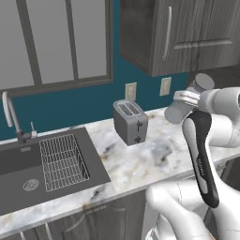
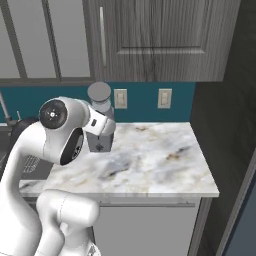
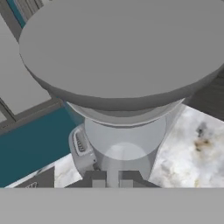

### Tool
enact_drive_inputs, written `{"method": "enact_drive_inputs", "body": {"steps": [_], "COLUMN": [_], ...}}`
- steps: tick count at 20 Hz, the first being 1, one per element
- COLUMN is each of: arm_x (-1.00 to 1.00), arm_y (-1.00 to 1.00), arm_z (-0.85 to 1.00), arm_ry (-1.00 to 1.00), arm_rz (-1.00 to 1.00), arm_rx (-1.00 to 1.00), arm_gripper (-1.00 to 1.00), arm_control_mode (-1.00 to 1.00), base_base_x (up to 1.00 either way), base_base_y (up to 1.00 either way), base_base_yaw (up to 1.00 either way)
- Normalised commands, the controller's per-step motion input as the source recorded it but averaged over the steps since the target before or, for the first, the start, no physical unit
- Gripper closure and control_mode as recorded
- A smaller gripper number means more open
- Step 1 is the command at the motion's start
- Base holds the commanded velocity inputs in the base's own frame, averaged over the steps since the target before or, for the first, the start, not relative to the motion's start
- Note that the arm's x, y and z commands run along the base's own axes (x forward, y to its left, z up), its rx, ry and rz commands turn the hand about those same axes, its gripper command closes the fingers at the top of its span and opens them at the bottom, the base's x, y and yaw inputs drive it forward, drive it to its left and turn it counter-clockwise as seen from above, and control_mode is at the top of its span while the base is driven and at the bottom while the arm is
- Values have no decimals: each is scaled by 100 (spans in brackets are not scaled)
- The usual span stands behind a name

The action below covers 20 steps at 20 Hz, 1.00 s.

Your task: Place the pitcher and cup on the dining counter for serving.

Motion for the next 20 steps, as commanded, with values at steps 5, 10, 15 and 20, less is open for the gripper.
{"method": "enact_drive_inputs", "body": {"steps": [5,10,15,20], "arm_x": [-1,-6,0,0], "arm_y": [0,0,0,0], "arm_z": [0,0,0,0], "arm_ry": [0,0,0,0], "arm_rz": [0,0,0,0], "arm_rx": [0,0,0,0], "arm_gripper": [100,100,100,100], "arm_control_mode": [-100,100,100,100], "base_base_x": [0,-62,-100,-52], "base_base_y": [0,0,1,0], "base_base_yaw": [0,21,67,96]}}
